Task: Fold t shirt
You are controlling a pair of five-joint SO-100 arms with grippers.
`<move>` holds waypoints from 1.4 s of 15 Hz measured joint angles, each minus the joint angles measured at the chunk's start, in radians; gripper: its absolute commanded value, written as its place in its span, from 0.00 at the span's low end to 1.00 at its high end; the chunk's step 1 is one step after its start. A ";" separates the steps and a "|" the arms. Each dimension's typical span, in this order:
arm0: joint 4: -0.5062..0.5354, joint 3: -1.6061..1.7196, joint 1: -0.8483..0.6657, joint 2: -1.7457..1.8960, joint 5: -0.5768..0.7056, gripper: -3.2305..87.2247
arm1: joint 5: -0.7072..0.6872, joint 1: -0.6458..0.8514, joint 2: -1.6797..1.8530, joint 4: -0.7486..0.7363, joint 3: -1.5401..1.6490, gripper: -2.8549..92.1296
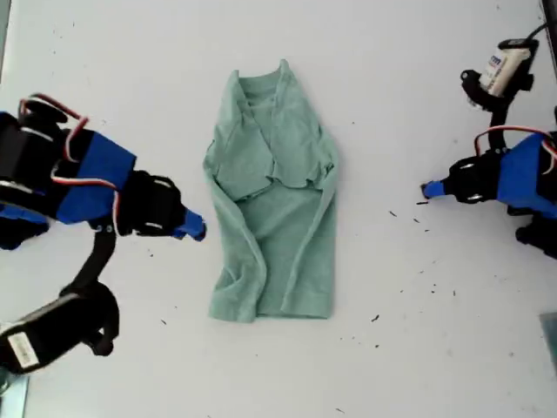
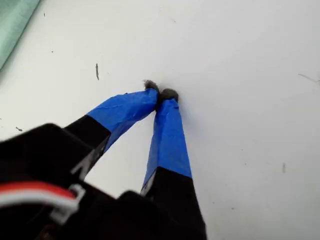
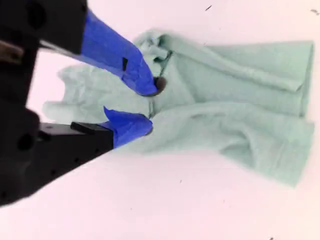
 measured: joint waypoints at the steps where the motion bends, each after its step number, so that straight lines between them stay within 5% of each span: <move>1: -0.138 0.278 -0.002 0.184 -0.031 0.03 | 0.006 0.000 0.000 0.000 0.000 0.05; 4: -0.506 1.126 -0.017 0.759 -0.100 0.03 | 0.011 0.000 0.003 0.005 0.000 0.05; 9: -0.555 1.479 -0.069 1.019 -0.098 0.03 | 0.049 -0.006 0.014 0.021 0.000 0.05; 12: -0.436 1.135 -0.026 0.749 -0.087 0.03 | 0.153 -0.115 -0.138 0.052 -0.172 0.05; 15: -0.374 0.600 0.098 0.367 -0.031 0.25 | 0.236 -0.322 -0.793 0.137 -0.848 0.39; 19: -0.272 0.144 0.175 0.014 0.044 0.28 | 0.210 -0.466 -1.580 0.334 -1.786 0.40; 21: -0.230 0.049 0.193 -0.083 0.046 0.28 | 0.222 -0.492 -1.703 0.348 -1.933 0.39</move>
